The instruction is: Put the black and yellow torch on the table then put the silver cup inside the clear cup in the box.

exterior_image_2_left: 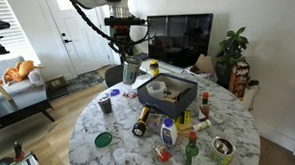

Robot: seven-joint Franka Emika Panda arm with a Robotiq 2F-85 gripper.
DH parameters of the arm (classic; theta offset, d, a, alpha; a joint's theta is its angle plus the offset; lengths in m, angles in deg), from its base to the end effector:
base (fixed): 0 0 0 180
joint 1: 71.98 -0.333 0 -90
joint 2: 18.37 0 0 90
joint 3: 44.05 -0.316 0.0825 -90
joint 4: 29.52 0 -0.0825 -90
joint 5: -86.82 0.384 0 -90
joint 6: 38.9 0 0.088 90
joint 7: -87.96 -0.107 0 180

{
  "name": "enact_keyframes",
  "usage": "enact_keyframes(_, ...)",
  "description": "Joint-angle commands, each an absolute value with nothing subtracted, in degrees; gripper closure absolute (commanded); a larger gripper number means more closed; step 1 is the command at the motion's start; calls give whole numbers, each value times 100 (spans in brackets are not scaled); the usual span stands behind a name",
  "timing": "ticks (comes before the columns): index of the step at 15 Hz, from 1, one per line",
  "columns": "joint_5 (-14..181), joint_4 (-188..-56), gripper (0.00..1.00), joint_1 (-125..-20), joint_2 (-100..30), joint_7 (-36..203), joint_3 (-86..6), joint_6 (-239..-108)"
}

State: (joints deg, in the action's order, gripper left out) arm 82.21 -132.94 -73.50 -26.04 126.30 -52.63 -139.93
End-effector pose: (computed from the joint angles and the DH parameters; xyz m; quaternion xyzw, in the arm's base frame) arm 0.5726 0.0916 0.4542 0.9035 0.4188 -0.0912 0.0067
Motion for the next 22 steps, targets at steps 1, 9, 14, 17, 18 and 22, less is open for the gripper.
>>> enact_keyframes(1, 7367, -13216, 99, -7582, -2996, 11649, -5112, -14759)
enact_keyframes(9, 6215, -12352, 99, -7874, -4256, 10173, -4931, -15261)
enact_keyframes(14, 6234, -11824, 99, -7971, -4794, 10158, -4868, -15293)
enact_keyframes(17, 6301, -11614, 99, -7964, -5073, 10187, -4836, -15344)
enact_keyframes(18, 6299, -11580, 90, -7961, -5139, 10178, -4819, -15384)
enact_keyframes(22, 6452, -11440, 49, -7971, -5254, 10115, -4814, -15343)
